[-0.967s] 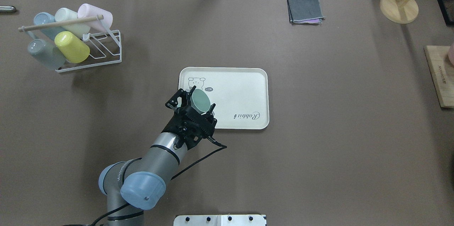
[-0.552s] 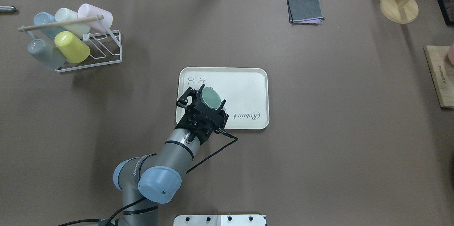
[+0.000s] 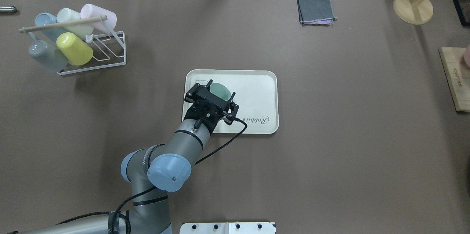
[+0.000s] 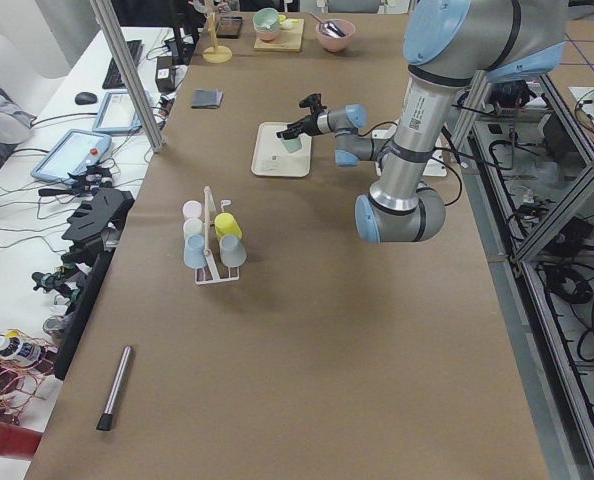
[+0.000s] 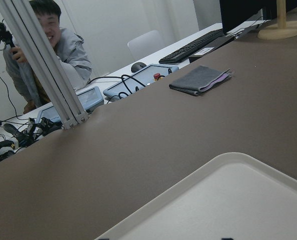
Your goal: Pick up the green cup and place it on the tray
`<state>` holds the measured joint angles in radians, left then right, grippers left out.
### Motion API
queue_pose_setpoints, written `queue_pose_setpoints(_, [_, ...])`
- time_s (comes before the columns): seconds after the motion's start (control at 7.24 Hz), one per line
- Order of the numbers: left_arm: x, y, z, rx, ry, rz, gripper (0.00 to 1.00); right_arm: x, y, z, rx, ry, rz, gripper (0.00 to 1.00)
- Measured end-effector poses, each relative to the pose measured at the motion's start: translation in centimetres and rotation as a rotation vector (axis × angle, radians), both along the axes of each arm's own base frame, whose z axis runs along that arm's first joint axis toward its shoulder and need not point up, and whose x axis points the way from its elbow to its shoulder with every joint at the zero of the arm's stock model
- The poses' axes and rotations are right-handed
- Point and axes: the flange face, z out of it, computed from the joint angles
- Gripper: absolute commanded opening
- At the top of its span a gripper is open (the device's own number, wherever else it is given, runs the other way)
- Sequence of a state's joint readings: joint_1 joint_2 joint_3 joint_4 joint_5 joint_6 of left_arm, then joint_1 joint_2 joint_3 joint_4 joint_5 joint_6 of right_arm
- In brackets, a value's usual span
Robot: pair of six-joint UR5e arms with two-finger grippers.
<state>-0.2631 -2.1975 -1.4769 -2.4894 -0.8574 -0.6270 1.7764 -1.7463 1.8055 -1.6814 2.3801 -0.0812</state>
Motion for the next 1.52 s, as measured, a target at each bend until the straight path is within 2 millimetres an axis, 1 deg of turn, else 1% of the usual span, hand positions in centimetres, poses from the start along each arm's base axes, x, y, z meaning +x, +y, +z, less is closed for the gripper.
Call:
queue_pose_setpoints(0.14, [0.6, -1.5, -0.8, -0.025, 0.033, -0.005, 0.76, 0.0, 0.0, 0.0, 0.0, 0.001, 0.0, 1.0])
queue_pose_setpoints(0.28, [1.7, -2.6, -1.5, -0.043, 0.049, -0.01, 0.76, 0.0, 0.1, 0.1, -0.001, 0.002, -0.001, 1.0])
queue_pose_setpoints(0.41, [2.7, -3.2, -2.0, -0.054, 0.053, -0.015, 0.76, 0.0, 0.1, 0.1, -0.001, 0.003, -0.001, 1.0])
queue_pose_setpoints(0.55, [3.3, -3.5, -2.0, -0.061, 0.05, -0.016, 0.76, 0.0, 0.1, 0.1, -0.002, 0.004, -0.001, 1.0])
queue_pose_setpoints(0.83, [4.3, -3.7, -1.3, -0.069, 0.031, -0.014, 0.78, 0.0, 0.2, 0.1, -0.003, 0.006, -0.001, 1.0])
queue_pose_setpoints(1.52, [4.6, -3.7, -1.3, -0.071, 0.027, -0.01, 0.8, 0.0, 0.2, 0.0, 0.0, 0.01, -0.002, 1.0])
